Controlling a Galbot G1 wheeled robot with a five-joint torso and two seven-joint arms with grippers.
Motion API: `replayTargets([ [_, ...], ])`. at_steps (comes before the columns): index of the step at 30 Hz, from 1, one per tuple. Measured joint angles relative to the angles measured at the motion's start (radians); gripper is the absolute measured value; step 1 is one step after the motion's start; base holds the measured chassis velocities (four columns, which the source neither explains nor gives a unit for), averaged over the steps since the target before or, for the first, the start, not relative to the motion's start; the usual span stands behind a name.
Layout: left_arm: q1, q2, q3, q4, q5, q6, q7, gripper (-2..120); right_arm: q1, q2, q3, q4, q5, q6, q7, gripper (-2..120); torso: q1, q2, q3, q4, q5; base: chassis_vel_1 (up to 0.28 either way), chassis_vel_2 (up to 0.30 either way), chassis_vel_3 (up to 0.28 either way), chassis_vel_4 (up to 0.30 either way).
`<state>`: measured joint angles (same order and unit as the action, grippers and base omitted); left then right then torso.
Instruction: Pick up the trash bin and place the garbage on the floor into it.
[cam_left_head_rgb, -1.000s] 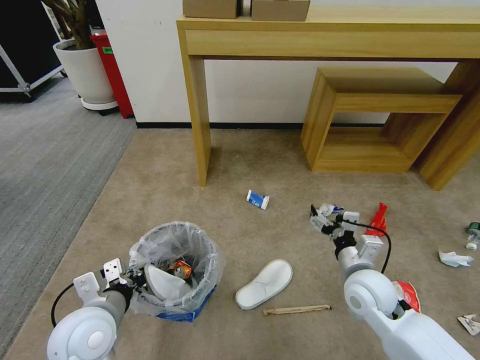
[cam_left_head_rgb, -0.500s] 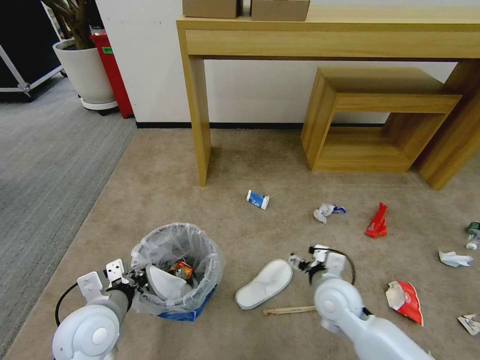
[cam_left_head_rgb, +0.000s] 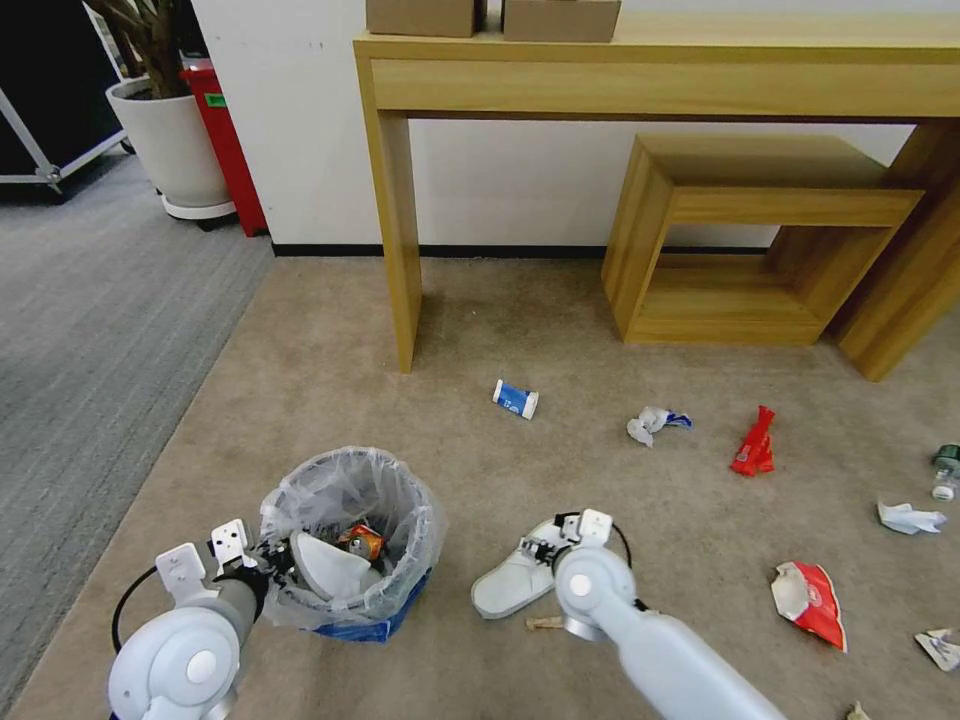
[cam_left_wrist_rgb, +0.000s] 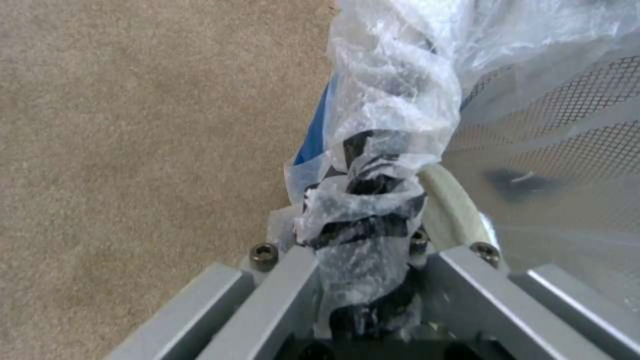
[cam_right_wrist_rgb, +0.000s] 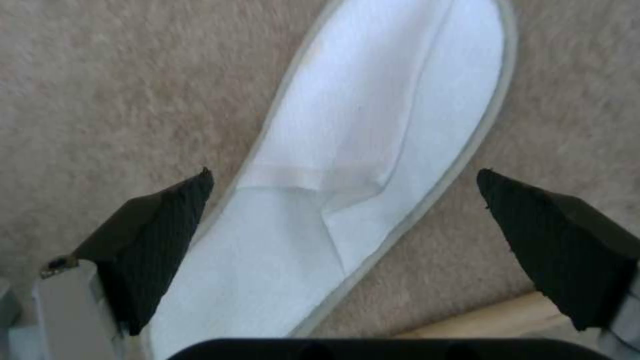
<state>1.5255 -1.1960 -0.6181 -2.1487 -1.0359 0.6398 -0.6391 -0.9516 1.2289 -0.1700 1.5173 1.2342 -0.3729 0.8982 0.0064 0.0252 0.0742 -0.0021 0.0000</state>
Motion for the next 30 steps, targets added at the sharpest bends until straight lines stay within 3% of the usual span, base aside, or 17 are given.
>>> replayTargets([
  [11,0.0,-0.005,0.0,0.002,0.0,-0.001,-0.001,0,0.006,0.028,-0.01,-0.067,-0.059,0.031,-0.055,95,0.0,0.0,0.0,0.0,0.0,0.0,0.0,0.0,0.0],
  [30,0.009,-0.022,0.005,-0.014,-0.001,-0.002,-0.001,0,0.028,0.063,-0.048,-0.189,-0.153,0.09,-0.129,27,0.0,0.0,0.0,0.0,0.0,0.0,0.0,0.0,0.0],
])
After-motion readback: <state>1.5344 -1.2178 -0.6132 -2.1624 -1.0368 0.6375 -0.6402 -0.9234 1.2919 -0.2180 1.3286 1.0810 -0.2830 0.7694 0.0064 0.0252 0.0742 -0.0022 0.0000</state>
